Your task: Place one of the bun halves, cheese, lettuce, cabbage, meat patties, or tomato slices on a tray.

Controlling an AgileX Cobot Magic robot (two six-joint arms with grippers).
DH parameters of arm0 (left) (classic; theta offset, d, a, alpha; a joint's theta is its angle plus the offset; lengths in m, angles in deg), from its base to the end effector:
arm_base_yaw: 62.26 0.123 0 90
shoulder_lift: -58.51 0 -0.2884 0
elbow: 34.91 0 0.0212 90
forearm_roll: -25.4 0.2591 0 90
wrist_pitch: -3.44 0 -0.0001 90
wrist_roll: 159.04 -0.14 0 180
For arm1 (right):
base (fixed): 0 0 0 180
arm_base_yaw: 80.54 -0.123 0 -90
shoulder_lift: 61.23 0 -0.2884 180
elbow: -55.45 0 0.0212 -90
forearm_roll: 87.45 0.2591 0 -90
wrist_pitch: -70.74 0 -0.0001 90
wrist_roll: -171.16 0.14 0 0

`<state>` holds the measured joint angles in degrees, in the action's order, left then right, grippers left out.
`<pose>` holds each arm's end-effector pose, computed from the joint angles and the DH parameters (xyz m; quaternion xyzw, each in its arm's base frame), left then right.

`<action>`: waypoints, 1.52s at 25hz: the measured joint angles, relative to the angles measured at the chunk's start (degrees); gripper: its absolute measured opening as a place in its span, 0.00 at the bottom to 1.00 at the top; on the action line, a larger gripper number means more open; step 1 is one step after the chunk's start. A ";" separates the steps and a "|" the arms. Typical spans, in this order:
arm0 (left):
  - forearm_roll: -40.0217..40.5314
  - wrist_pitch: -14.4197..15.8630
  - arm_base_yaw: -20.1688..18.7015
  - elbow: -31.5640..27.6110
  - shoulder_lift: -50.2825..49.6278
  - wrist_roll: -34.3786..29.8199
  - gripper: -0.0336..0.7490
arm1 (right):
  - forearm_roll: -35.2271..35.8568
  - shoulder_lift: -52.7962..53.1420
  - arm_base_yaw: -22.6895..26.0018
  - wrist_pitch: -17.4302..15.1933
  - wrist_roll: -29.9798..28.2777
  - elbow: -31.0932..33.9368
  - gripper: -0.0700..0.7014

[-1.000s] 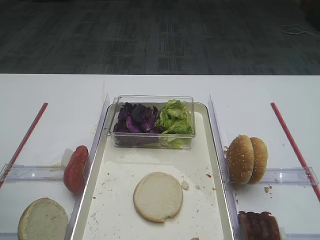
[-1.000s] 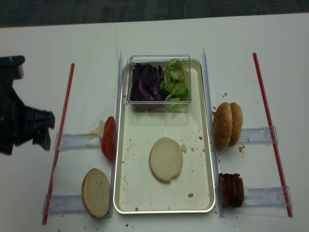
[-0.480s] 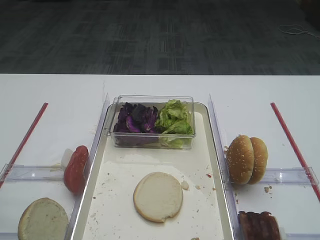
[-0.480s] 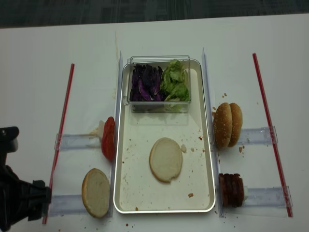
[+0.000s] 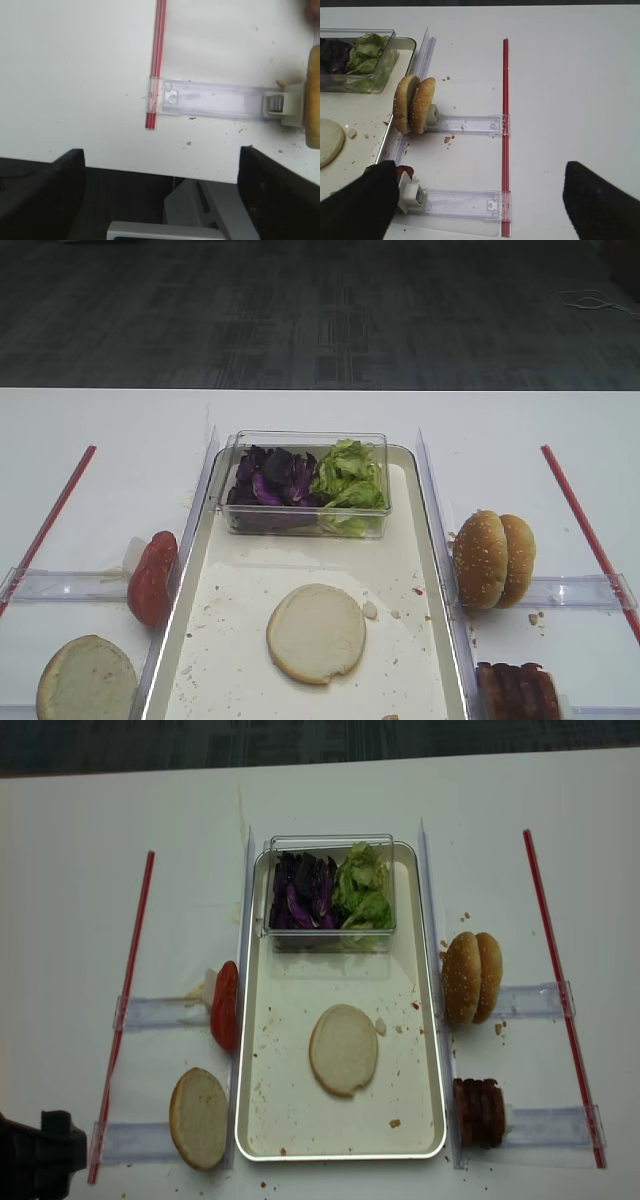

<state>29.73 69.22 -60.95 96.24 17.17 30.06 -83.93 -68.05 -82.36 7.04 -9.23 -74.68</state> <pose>0.0993 0.0119 0.2063 -0.0807 0.9741 0.0227 0.2100 0.0389 0.0089 0.2465 -0.0186 0.8671 0.0369 0.4964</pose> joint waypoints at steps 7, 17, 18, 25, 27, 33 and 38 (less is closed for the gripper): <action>-0.24 0.51 0.05 -0.05 7.53 -0.40 0.81 | 0.00 0.00 0.00 0.00 0.00 0.00 0.98; -1.85 0.72 0.05 -0.14 16.12 -3.16 0.81 | 0.00 0.00 0.00 0.00 0.00 0.00 0.98; -1.85 0.72 0.05 -0.14 17.35 -3.28 0.81 | 0.00 0.00 0.00 0.00 0.00 0.00 0.98; -1.95 1.27 0.05 -0.17 26.30 -3.28 0.81 | 0.00 0.00 0.00 0.00 -0.12 0.00 0.98; -1.95 1.27 0.05 -0.17 29.15 -3.28 0.81 | 0.00 0.00 0.00 0.00 -0.12 0.00 0.98; -1.95 1.70 0.05 -0.17 34.44 -3.28 0.81 | 0.00 0.00 0.00 0.00 -0.12 0.00 0.98; -1.97 1.74 0.05 -0.27 34.57 -3.43 0.81 | 0.00 0.00 0.00 0.00 -0.12 0.00 0.98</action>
<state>27.76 70.97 -60.90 95.98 51.74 26.63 -83.93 -68.05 -82.36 7.04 -9.34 -74.68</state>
